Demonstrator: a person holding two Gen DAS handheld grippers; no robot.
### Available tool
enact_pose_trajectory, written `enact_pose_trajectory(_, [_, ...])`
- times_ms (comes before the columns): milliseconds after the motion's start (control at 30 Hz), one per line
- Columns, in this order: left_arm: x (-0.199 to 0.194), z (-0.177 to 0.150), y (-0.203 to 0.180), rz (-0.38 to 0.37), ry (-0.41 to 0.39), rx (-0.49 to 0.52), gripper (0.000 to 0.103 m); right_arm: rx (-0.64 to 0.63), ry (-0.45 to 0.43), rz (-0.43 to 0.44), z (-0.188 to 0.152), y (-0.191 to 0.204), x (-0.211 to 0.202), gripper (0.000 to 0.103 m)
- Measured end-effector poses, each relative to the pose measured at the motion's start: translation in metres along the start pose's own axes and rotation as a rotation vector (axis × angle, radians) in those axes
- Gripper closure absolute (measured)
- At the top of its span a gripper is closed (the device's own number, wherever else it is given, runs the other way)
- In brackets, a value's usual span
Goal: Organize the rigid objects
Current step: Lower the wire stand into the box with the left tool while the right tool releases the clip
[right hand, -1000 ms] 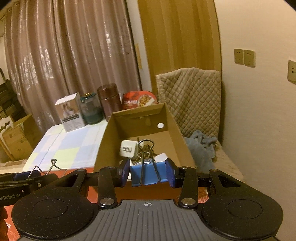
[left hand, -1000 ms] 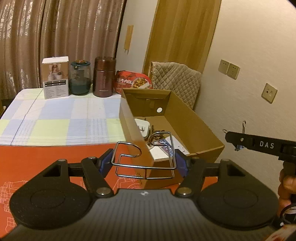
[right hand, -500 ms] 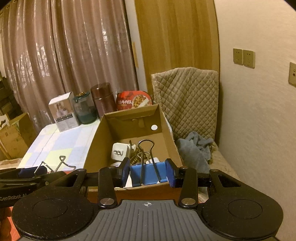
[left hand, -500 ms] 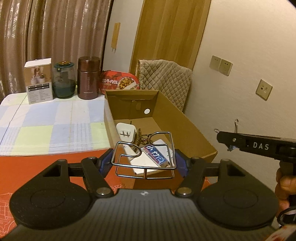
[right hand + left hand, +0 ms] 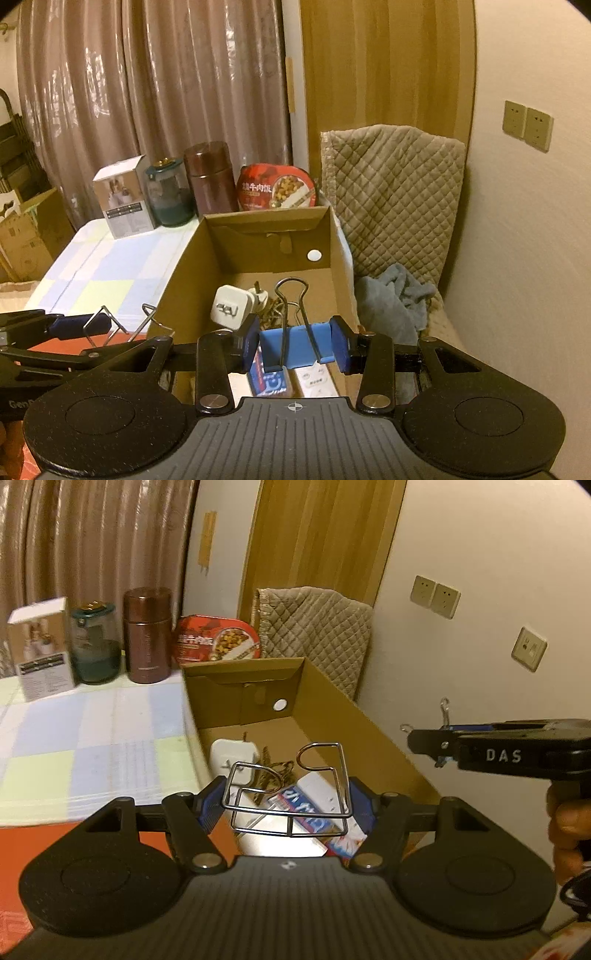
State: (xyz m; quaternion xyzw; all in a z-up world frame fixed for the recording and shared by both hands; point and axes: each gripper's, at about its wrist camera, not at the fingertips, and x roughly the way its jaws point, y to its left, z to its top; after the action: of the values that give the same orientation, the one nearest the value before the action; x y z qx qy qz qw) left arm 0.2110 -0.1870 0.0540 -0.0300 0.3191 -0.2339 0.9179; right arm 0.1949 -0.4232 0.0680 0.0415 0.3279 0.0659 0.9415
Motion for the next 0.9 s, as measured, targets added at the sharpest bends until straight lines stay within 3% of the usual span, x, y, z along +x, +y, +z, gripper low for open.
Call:
enact_pose_trajectory(400, [0.058,0.042,0.017,0.012,0.025,0.077,0.038,-0.043,0.050,0.002,0.044,-0.023,0.054,0.065])
enact_pose_trajectory(900, [0.111,0.067,0.030,0.027,0.097,0.134,0.038,-0.088,0.149,0.019,0.058,-0.021,0.106,0.065])
